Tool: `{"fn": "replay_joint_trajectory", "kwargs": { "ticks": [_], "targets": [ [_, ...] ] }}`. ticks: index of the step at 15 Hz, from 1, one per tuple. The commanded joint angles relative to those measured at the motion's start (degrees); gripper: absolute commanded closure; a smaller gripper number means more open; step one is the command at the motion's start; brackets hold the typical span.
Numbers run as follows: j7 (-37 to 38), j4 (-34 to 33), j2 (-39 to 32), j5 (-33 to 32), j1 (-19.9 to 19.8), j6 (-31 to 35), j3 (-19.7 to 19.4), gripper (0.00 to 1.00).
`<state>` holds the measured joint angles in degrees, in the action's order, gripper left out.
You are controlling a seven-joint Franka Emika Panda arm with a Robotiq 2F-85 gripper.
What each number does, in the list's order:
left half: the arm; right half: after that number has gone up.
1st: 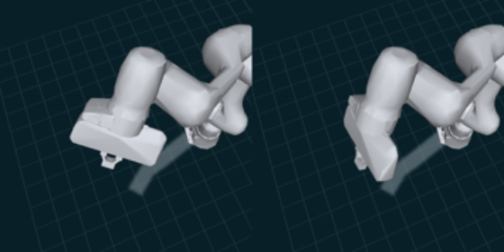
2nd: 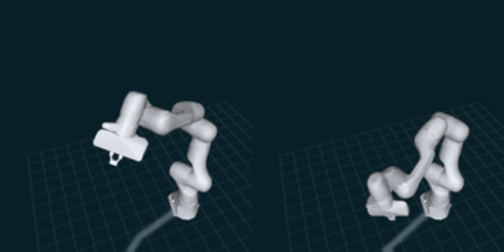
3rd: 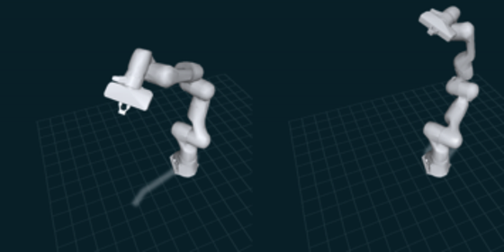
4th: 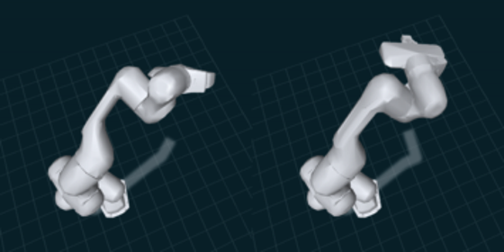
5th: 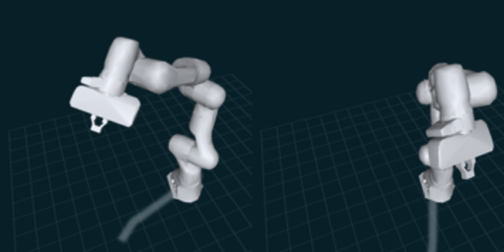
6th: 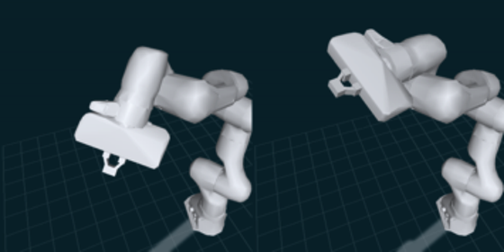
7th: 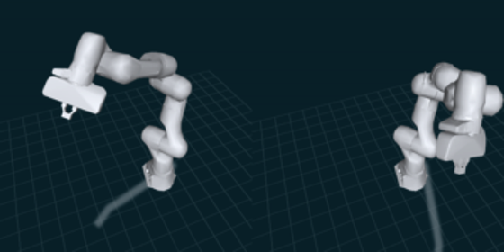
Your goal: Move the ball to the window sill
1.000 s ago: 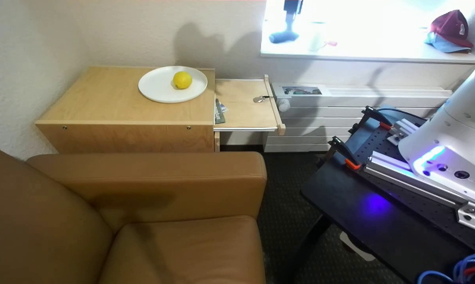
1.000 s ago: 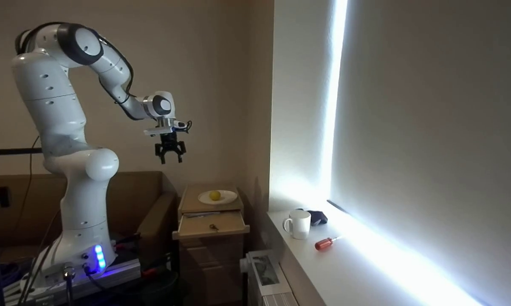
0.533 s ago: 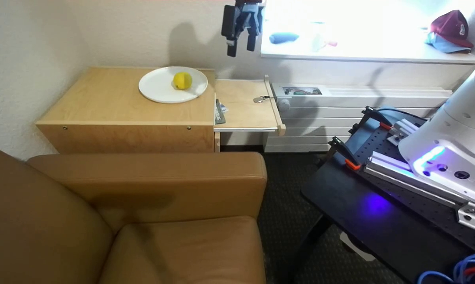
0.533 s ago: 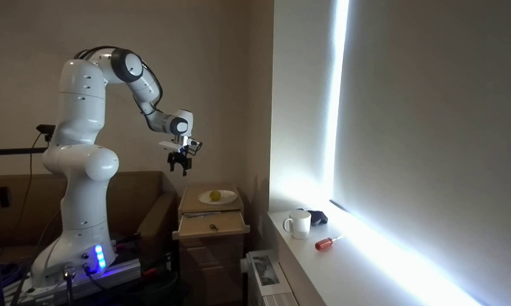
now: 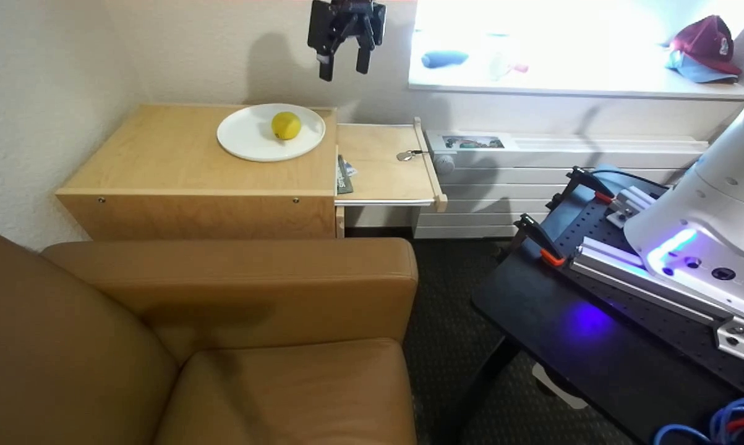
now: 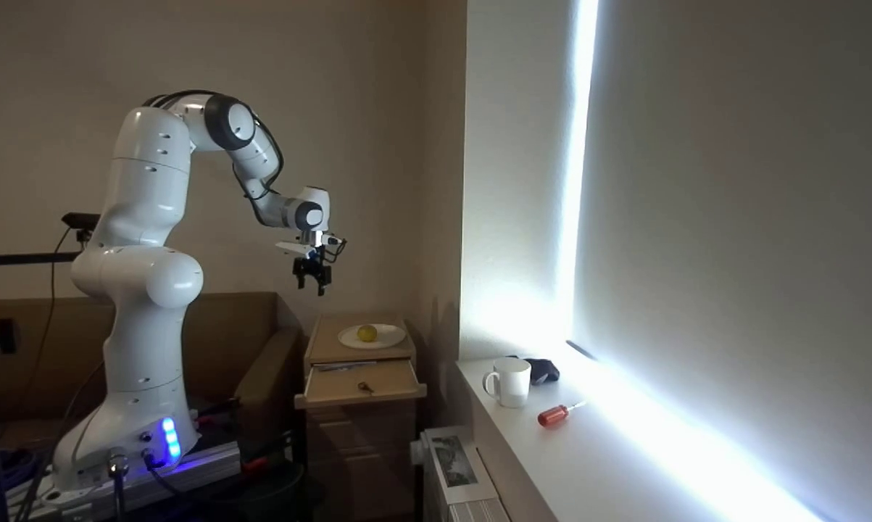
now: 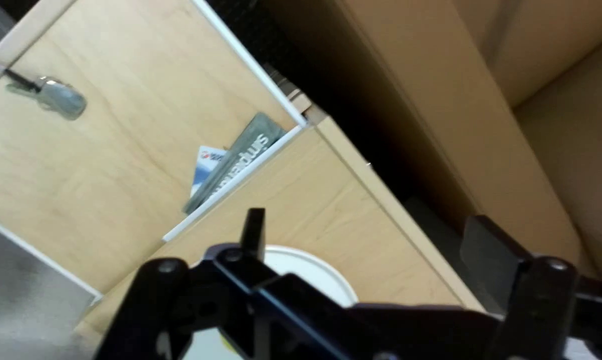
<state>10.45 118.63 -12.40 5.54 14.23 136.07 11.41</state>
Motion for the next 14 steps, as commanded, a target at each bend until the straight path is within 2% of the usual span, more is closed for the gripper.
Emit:
{"fn": "replay_joint_trajectory", "kwargs": {
  "ticks": [1,3,7,9,10,11,14],
  "targets": [
    [13.8,-3.2,-8.2,-14.5,3.4,10.3,-4.2,0.00],
    [21.7,-8.7,-14.2,-14.9,5.2,11.1,-5.8,0.00],
    [29.8,-21.3,-25.0,-9.2,7.5,12.5,-8.0,0.00],
    [33.5,-26.3,-27.6,-6.4,8.0,12.8,-8.6,0.00],
    [34.8,-26.9,-27.3,-4.1,7.6,12.2,-7.9,0.00],
    [31.9,-23.1,-25.8,-6.0,7.8,12.7,-8.4,0.00],
    [33.6,-26.3,-26.9,-4.2,7.8,12.6,-8.3,0.00]
  ]
}}
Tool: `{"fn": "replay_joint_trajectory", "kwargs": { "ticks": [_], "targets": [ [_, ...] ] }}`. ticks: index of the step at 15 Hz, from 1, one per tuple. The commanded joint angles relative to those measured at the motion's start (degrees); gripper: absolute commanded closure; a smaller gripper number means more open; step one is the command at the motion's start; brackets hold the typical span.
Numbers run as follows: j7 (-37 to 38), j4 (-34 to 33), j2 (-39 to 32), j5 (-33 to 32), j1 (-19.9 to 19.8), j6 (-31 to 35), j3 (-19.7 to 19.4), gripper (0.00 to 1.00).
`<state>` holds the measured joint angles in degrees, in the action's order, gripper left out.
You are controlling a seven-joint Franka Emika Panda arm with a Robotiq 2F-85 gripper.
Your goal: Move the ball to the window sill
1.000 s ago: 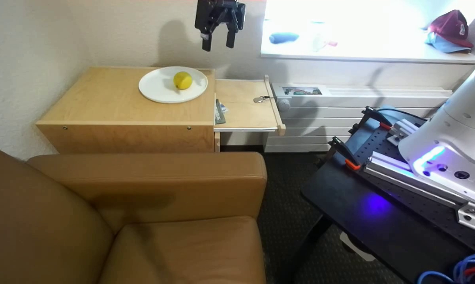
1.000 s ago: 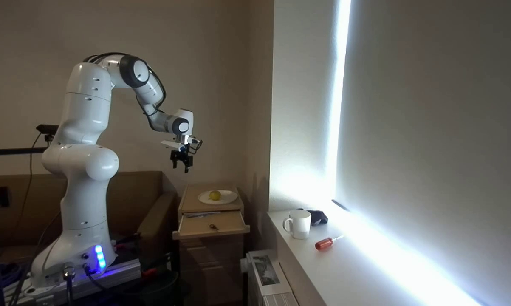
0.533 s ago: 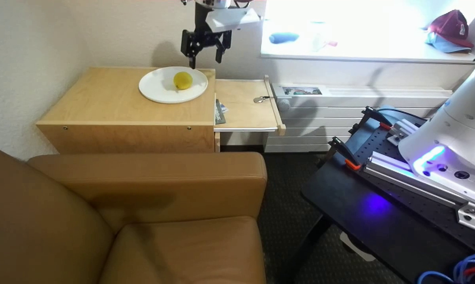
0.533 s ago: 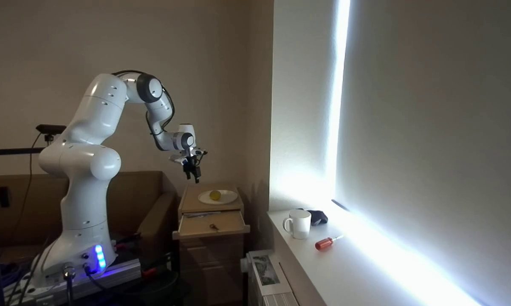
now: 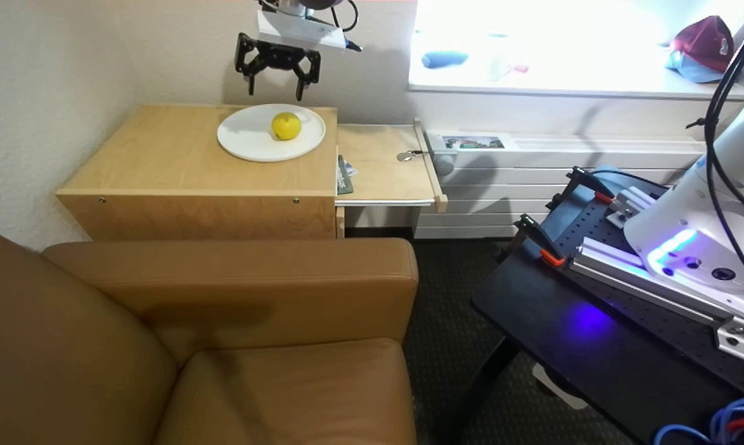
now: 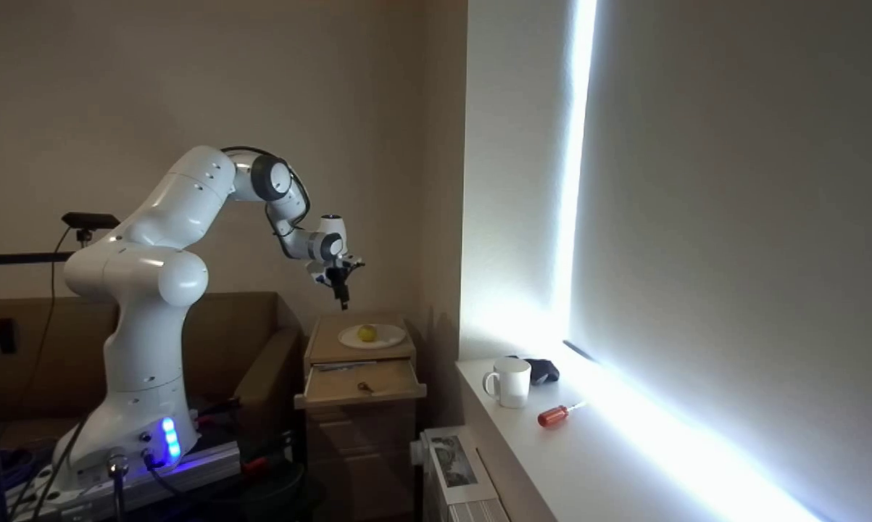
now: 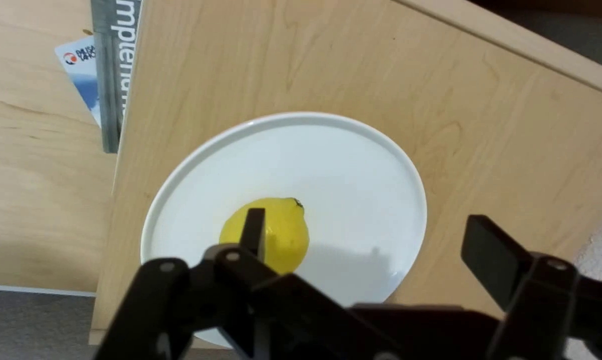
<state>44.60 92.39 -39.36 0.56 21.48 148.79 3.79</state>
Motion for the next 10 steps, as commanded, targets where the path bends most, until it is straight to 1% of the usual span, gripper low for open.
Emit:
{"fn": "replay_joint_trajectory", "kwargs": {
  "ticks": [1,3,4,7,10],
  "targets": [
    [0.4,-0.7,-0.6,0.1,1.1,-2.0,-1.6,0.00],
    [6.1,-4.5,-4.0,-1.1,3.2,-3.0,-4.9,0.00],
    [10.9,-7.5,-6.5,-0.6,4.1,-2.4,-6.5,0.00],
    [18.5,-17.3,-12.5,1.8,3.2,-8.4,-6.6,0.00],
    [28.4,-26.3,-18.7,1.4,3.0,-12.0,-8.0,0.00]
  ]
}}
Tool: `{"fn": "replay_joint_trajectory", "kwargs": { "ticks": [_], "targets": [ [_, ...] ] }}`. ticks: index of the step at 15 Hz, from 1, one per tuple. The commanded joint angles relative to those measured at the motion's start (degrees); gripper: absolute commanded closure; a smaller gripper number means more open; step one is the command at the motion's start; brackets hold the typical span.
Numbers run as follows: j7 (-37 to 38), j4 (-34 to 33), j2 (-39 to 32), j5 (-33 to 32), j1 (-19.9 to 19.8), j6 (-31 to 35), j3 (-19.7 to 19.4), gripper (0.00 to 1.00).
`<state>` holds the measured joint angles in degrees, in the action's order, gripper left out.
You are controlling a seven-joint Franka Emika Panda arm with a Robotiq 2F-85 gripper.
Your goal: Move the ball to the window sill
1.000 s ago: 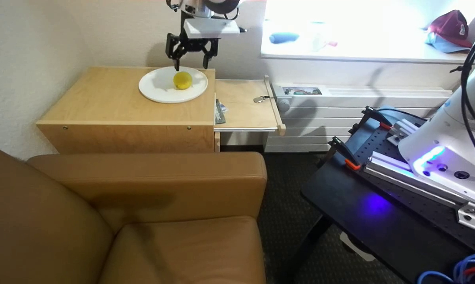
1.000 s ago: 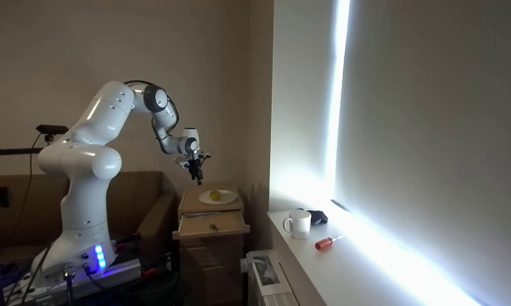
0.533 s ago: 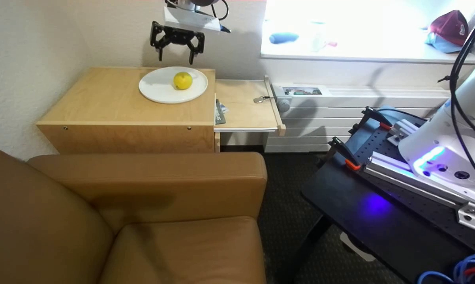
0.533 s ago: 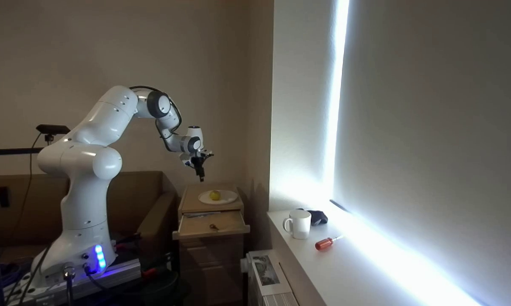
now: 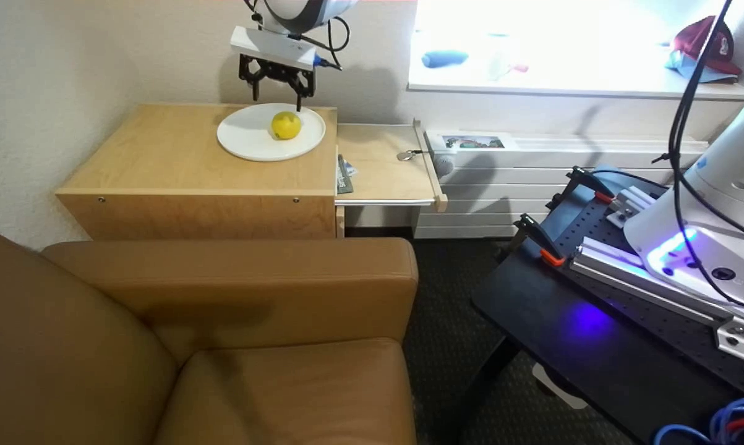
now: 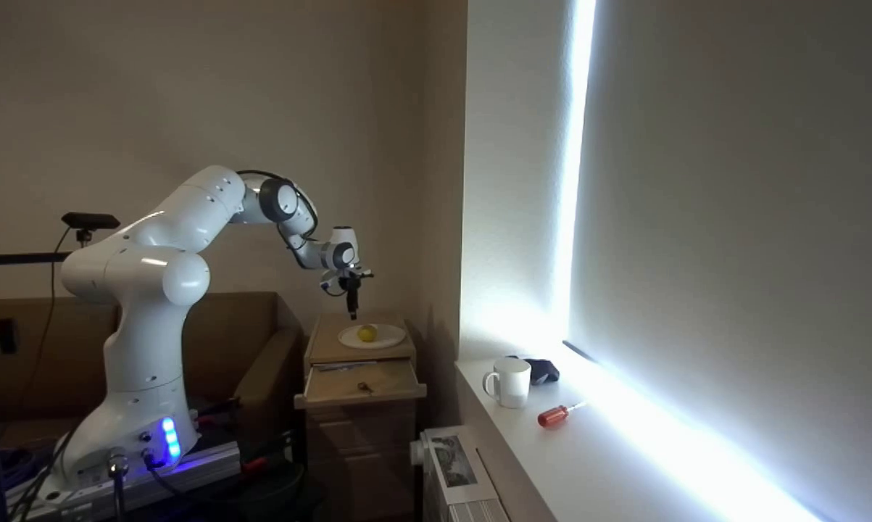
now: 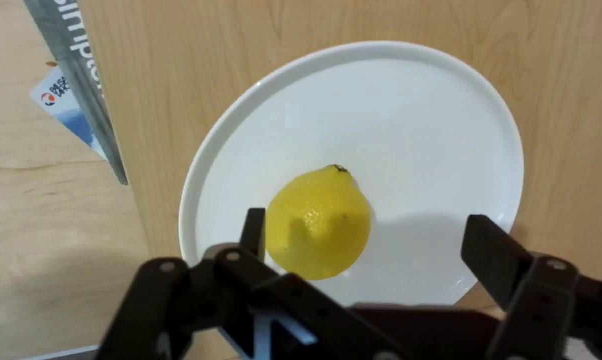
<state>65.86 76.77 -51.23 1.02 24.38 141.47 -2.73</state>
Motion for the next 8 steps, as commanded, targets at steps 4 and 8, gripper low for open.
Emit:
{"fn": "replay_joint_trajectory", "kwargs": {
  "ticks": [4,8],
  "targets": [
    [12.9,-11.1,-7.6,-0.9,-0.8,-5.2,-1.2,0.00],
    [17.2,-16.5,-11.7,-1.2,-0.9,-7.7,-2.1,0.00]
  ]
}}
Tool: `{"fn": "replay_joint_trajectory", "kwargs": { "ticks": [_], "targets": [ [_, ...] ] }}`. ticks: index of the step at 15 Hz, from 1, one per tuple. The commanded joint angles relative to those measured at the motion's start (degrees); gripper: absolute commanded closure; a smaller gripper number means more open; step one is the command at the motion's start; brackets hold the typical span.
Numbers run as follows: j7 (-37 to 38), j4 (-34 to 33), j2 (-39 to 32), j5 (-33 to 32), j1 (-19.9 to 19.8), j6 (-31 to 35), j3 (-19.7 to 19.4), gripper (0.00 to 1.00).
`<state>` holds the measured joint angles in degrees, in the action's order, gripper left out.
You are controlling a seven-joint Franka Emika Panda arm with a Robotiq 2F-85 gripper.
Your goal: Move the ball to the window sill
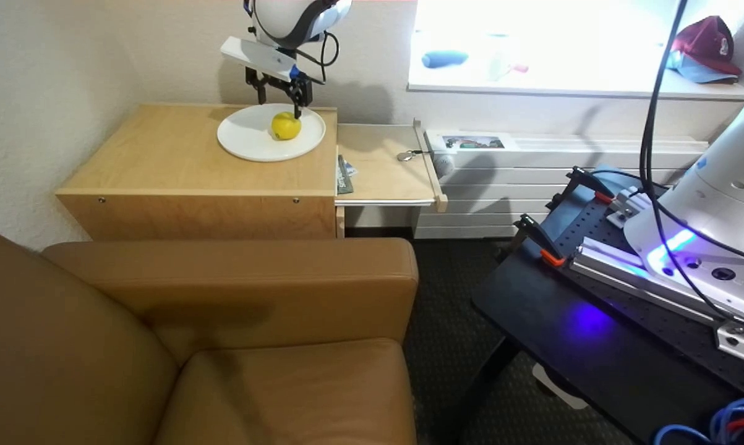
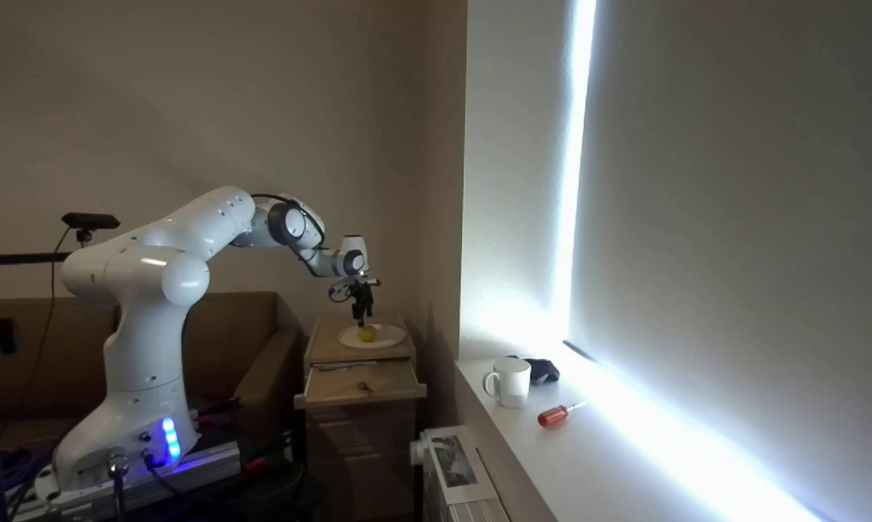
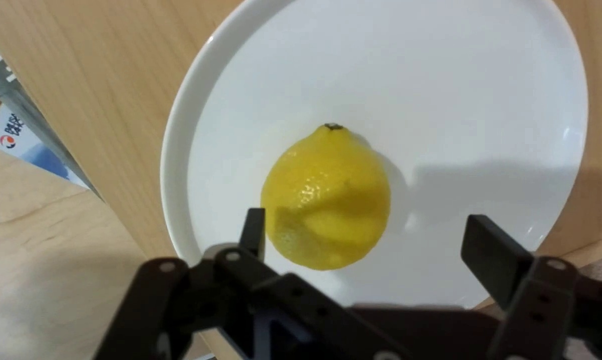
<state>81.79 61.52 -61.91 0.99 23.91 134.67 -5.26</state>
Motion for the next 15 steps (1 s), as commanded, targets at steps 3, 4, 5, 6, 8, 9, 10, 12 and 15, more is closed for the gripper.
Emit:
{"fn": "replay_joint_trajectory", "kwargs": {
  "ticks": [3,4,5,6,8,9,10,12,15],
  "targets": [
    [3.1,-2.2,-3.2,-0.5,-1.2,-0.7,0.7,0.00],
    [3.4,-2.3,-3.7,-0.1,-1.5,-0.5,1.2,0.00],
    [2.4,-0.2,-1.7,-0.3,-0.4,-0.1,0.2,0.00],
    [2.8,-0.2,-2.3,-0.3,-0.6,0.0,0.2,0.00],
    [3.0,-0.7,-3.1,-0.3,-0.7,0.0,0.2,0.00],
    [2.6,-0.7,-3.2,0.0,-0.9,0.2,0.7,0.00],
    [2.4,-0.7,-3.3,0.0,-1.0,0.5,0.7,0.25],
    [2.6,-0.7,-3.3,0.1,-1.0,0.7,0.7,0.34],
    [2.6,-0.6,-3.2,0.1,-1.0,1.3,0.6,0.54]
  ]
}}
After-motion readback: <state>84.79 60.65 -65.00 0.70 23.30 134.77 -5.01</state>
